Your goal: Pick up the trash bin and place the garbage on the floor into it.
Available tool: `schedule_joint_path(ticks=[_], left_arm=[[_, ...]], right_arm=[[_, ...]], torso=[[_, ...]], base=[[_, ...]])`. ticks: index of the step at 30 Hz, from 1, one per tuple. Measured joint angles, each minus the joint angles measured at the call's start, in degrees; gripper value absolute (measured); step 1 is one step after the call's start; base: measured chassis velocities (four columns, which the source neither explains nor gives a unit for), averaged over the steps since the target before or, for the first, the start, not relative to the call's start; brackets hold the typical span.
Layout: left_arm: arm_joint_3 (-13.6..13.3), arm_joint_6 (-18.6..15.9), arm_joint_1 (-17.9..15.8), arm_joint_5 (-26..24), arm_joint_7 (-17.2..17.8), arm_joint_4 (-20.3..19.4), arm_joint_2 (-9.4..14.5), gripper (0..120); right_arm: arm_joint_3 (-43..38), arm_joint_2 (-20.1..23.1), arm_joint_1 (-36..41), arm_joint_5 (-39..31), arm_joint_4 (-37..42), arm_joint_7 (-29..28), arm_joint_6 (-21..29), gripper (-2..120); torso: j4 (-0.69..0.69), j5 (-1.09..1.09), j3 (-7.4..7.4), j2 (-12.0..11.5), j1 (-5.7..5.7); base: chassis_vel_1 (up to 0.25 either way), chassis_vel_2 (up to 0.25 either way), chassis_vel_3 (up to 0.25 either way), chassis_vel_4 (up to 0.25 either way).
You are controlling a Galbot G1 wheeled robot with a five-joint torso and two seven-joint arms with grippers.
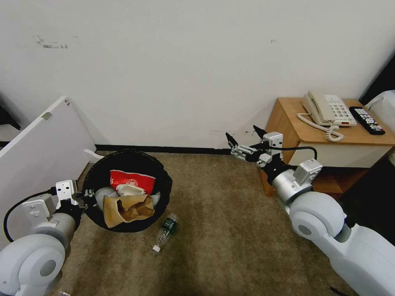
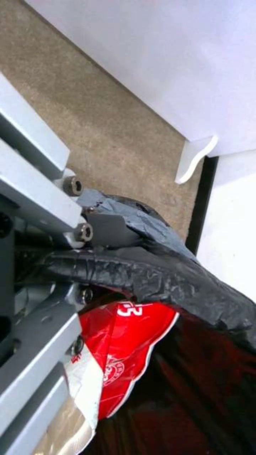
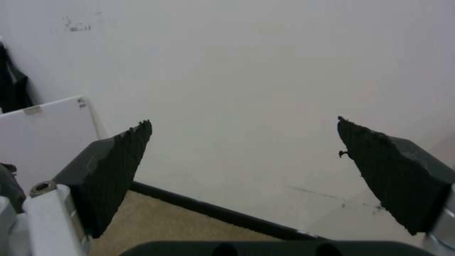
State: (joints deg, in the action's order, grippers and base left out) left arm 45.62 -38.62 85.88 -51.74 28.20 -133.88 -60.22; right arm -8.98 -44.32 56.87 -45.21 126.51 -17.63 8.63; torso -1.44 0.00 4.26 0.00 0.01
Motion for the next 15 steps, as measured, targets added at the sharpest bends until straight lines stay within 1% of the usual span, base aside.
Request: schedule_joint_path(ticks=[8,15], left_arm=[[0.0,-0.1,0.6,0.4,0.0,-0.6,-0.4,1],[0.1,0.2,1.2,1.8,0.1,-0.7,-1.2,1]], right_arm=[[-1.5,-1.3,1.8,1.2,0.7,0.6,0.9,100],[-2.6,-2.1,3.3,2.0,1.1,1.4,1.3,100]], torso=[[0.0,0.0,0.0,0.0,0.0],[0.02,0.0,0.0,0.0,0.0]], base=[[0.0,0.0,0.0,0.0],[0.065,0.057,0.057,0.067]])
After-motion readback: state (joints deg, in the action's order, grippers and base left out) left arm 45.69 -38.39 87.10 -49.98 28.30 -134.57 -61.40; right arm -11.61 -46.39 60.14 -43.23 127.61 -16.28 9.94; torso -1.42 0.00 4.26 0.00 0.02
